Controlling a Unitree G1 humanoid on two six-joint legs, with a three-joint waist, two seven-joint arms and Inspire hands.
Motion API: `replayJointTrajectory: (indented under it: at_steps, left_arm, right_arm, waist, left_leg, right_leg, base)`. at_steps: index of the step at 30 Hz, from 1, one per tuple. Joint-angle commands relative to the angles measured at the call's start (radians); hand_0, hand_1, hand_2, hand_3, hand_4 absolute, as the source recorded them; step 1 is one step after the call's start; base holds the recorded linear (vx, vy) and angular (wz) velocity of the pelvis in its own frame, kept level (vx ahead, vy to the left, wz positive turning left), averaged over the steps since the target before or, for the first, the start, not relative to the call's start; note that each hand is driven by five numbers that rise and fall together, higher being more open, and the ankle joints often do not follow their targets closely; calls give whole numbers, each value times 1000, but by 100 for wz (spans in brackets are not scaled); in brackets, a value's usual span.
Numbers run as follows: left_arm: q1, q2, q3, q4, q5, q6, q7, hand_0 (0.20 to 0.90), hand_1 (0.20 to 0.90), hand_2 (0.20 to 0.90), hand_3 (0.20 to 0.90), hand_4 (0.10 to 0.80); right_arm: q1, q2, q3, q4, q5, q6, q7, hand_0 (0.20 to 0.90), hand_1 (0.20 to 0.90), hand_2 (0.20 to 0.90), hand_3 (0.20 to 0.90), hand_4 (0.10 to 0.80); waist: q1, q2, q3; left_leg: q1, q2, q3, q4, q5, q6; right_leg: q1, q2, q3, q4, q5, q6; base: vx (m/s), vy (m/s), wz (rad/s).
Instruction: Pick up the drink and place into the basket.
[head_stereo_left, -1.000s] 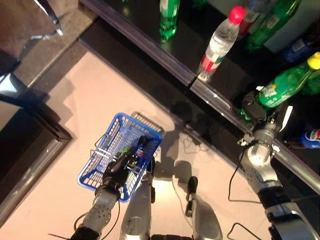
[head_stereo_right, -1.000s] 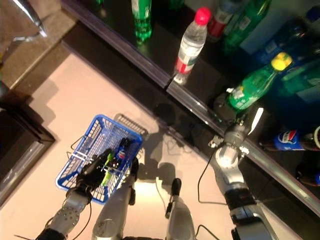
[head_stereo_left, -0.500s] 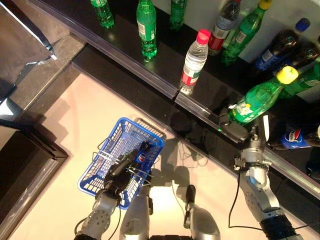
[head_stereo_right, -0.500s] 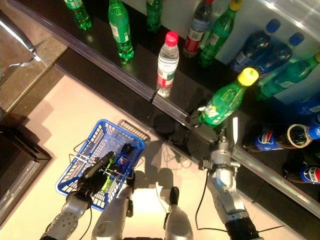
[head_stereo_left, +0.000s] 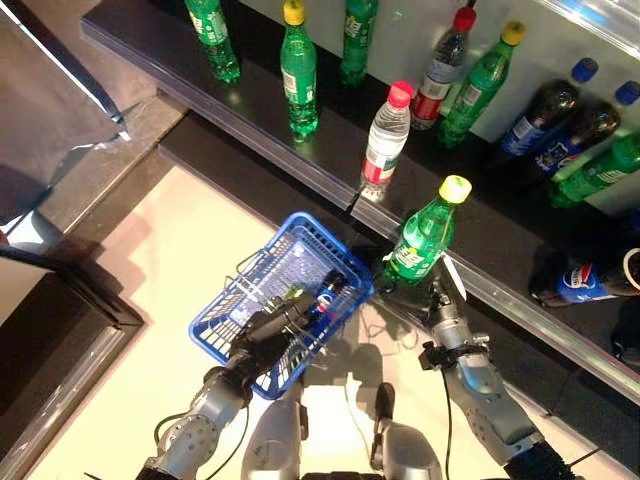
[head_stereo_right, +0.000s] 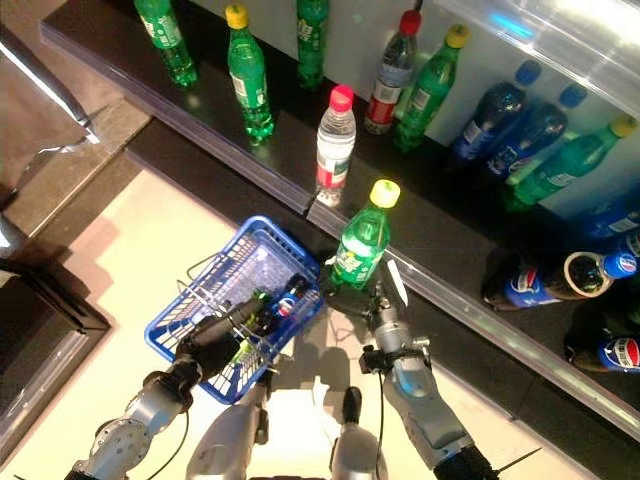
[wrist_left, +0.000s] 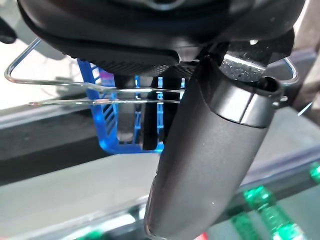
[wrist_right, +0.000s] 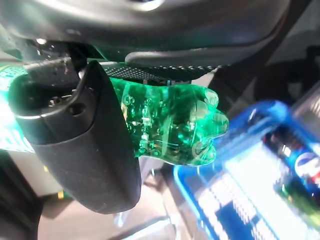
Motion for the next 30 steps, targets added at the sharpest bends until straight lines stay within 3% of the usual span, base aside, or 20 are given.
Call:
replayJointTrajectory:
  at_steps: [1,5,10,18,30]
  left_arm:
    - [-13,-34,-43,-287,-59,-43,-260,300,300,300,200,100]
    - [-19,-11,-84,-291,-83,22,-317,300,300,300,200,100]
    - [-34,-4,-157,-292,-68,38,-376,300,300,300,200,100]
    - [-87,-26,-242,-271,-52,-18,-466,300,300,300,200,100]
    - [-204,-52,-328,-279,-45,-81,-611,300,300,300,200,100]
  right_arm:
    - [-69,-45,64,-104,10,-136,7,300,300,300,200,100]
    - [-110,-31,122,-77,10,-132,-13,300,300,300,200,100]
    - [-140,5,193,-12,17,-132,-26,300,300,300,200,100]
    - [-161,73,302,145,32,-79,-1,300,300,300,200,100]
    - [-234,125,397,400,45,20,64,300,300,300,200,100]
  waist:
    - [25,42,-287]
    - [39,48,-302]
    - [47,56,-315]
    - [51,71,-314]
    - [56,95,-243]
  left_leg:
    - [80,33,-19,46,-162,-52]
    - [91,28,-35,39,-161,-52]
    - [96,25,-44,35,-160,-52]
    - [80,16,-51,35,-158,-48]
    - [-1,-11,-70,101,-158,-43]
  right_leg:
    - [-75,2,-64,41,29,-25]
    - [-62,-5,-77,38,28,-21]
    - [-56,-9,-83,38,25,-19]
    - [-70,-19,-89,47,20,-22]
    - [-129,-34,-97,104,8,-43]
  base:
    - [16,36,2]
    - [35,28,12]
    - [31,31,9]
    - [-6,47,8]
    - [-64,35,8]
